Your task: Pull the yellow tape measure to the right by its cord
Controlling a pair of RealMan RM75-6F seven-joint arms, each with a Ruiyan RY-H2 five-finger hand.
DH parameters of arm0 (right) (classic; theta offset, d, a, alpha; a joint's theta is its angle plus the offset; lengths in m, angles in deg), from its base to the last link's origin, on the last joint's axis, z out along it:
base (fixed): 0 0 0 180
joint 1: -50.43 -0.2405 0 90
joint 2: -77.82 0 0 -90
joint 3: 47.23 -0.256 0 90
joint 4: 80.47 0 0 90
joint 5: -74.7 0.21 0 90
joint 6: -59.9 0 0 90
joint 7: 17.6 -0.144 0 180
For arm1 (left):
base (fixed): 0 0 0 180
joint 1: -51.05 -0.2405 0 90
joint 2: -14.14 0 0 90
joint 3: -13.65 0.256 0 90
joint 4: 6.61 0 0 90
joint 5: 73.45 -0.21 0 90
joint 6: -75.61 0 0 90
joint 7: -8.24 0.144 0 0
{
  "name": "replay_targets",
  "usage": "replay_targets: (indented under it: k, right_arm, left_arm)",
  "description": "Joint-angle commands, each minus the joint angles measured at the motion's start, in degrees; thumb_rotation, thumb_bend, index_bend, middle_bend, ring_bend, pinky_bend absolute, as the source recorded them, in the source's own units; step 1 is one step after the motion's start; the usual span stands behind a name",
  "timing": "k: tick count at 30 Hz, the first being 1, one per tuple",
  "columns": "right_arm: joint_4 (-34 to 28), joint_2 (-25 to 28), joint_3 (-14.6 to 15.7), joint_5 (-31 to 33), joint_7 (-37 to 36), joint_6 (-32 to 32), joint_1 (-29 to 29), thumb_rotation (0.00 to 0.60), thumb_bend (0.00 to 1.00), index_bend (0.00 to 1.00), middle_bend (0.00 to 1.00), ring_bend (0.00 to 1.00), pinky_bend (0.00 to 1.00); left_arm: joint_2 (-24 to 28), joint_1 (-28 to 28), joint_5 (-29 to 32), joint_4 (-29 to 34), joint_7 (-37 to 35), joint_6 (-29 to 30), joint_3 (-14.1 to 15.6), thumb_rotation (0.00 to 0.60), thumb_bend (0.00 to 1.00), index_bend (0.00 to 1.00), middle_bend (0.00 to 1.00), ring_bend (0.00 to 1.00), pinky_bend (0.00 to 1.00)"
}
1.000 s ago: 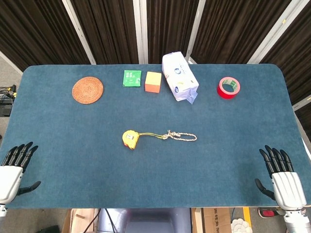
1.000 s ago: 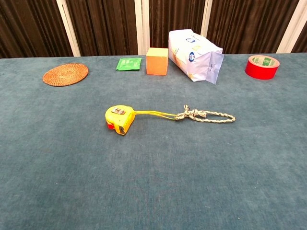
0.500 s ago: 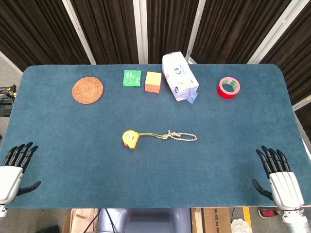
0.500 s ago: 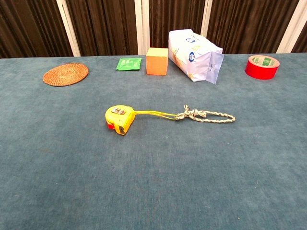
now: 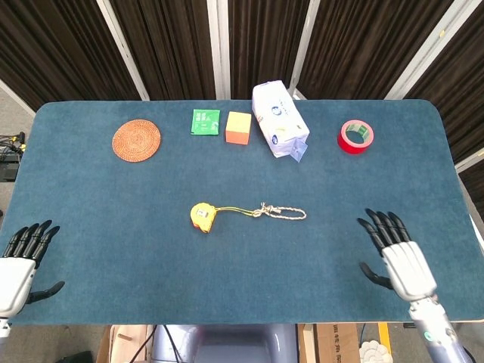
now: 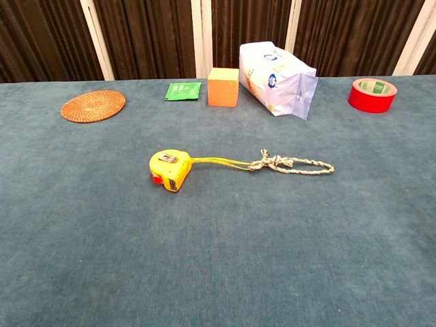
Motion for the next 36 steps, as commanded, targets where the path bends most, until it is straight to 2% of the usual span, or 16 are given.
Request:
replay_targets:
  k: [1,5,9,16,26,36]
  right_arm:
    - [-3.8,-2.2,-3.7,4.4,4.7,5.9,-5.1,0.6,0.3,0.26,0.01,0.0,0.0]
    - [-4.5,-6.6,-6.8,9.9,10.5,11.4,-9.9,0.6,0.31,0.37,0.05,0.0,0.0]
    - [-2.8,-12.0,-8.6,15.0,15.8,15.0,-13.7,0.6,0.31,0.39,0.07,0.0,0.0]
    - [3.5,-21.4,-9.7,23.0,23.8,18.0,-18.4,0.6,0.34,0.43,0.08,0.0,0.0]
    - [13.7,-30.1,-11.6,30.8,27.2,19.4,-22.9,0.6,0.4,0.45,0.09,0.0,0.0]
    - [20.6,-33.9,-12.0,34.8,26.7,20.0,-24.9,0.6,0.42,0.47,0.09,0.0,0.0]
  left_arm:
    - [0.0,0.1,0.1,-0.1,-0.1,-0.1,0.0,0.6,0.0,0.0,0.0,0.0,0.0]
    - [0.1,0.2,0.3,-0.1,-0.4,-0.4,0.0,0.6,0.0,0.0,0.0,0.0,0.0]
    - [0.2,0.3,0.4,-0.2,-0.6,-0.6,-0.1,0.6,0.0,0.0,0.0,0.0,0.0]
    - [0.1,0.5,0.3,-0.4,-1.0,-0.8,0.0,0.6,0.0,0.0,0.0,0.0,0.0]
    - [0.1,0.9,1.0,-0.5,-1.7,-1.9,-0.1,0.6,0.0,0.0,0.0,0.0,0.0]
    - [-0.1,1.3,1.3,-0.5,-2.2,-2.6,-0.2,0.6,0.0,0.0,0.0,0.0,0.0]
